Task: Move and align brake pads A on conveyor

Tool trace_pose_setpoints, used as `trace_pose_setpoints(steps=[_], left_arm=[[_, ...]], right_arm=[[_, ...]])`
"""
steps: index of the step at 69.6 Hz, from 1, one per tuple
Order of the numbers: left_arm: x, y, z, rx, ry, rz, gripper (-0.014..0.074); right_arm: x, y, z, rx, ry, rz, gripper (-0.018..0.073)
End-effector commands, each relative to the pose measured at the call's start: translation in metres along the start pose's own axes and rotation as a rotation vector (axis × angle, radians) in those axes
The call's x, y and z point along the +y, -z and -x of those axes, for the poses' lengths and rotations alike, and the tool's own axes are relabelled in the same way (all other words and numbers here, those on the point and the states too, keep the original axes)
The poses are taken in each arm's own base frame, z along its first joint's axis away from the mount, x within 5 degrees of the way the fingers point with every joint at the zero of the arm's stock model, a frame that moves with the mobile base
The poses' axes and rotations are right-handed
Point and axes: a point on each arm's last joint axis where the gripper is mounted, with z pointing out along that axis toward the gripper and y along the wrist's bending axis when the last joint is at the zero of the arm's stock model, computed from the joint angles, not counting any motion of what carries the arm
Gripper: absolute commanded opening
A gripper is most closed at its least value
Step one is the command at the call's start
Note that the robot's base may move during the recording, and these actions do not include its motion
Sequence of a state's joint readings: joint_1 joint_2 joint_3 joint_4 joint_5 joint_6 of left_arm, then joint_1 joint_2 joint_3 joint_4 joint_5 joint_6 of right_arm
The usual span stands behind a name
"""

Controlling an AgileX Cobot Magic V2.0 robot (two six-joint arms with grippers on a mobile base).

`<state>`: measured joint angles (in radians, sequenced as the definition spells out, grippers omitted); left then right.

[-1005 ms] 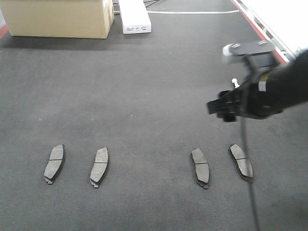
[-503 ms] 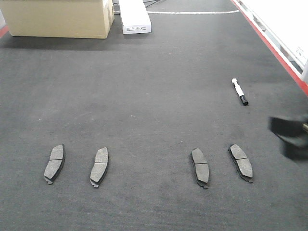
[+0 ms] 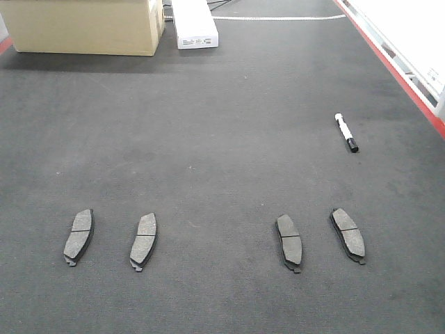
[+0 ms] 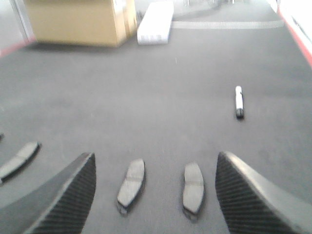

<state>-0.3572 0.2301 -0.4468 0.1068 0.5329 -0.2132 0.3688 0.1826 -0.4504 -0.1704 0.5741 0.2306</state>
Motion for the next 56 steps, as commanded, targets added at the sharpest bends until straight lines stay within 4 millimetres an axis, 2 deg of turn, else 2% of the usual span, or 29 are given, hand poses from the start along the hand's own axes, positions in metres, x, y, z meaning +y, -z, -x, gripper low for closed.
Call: trace_pose_setpoints(steps=[1, 16, 34, 39, 43, 47, 50, 56], left_arm=[[-0.002, 0.002, 0.013, -0.082, 0.006, -0.019, 0.0439], [-0.002, 0.001, 0.013, -0.080, 0.005, -0.019, 0.0439], [-0.002, 0.001, 0.013, -0.080, 0.007, -0.020, 0.0426], [-0.002, 0.002, 0.014, -0.087, 0.007, -0.022, 0.0395], [-0.003, 0.002, 0.014, -0.091, 0.007, -0.022, 0.0341], [-0.003, 0.002, 0.014, -0.093, 0.007, -0.023, 0.0258], [-0.003, 0.002, 0.014, -0.094, 0.008, -0.024, 0.0165], [-0.003, 0.002, 0.014, -0.095, 0.012, -0.026, -0.0012]], right_arm=[[0.001, 0.005, 0.006, -0.160, 0.029, 0.018, 0.0505], [0.002, -0.003, -0.011, -0.206, 0.026, 0.043, 0.0505], [0.002, -0.003, -0.010, -0.210, 0.026, 0.044, 0.0488], [0.002, -0.003, -0.011, -0.209, 0.026, 0.044, 0.0435], [0.002, -0.003, -0.011, -0.209, 0.026, 0.044, 0.0351], [0.002, -0.003, -0.011, -0.209, 0.025, 0.044, 0.0264], [0.002, -0.003, -0.011, -0.209, 0.025, 0.044, 0.0153], [0.002, -0.003, -0.010, -0.210, 0.024, 0.045, -0.0011]])
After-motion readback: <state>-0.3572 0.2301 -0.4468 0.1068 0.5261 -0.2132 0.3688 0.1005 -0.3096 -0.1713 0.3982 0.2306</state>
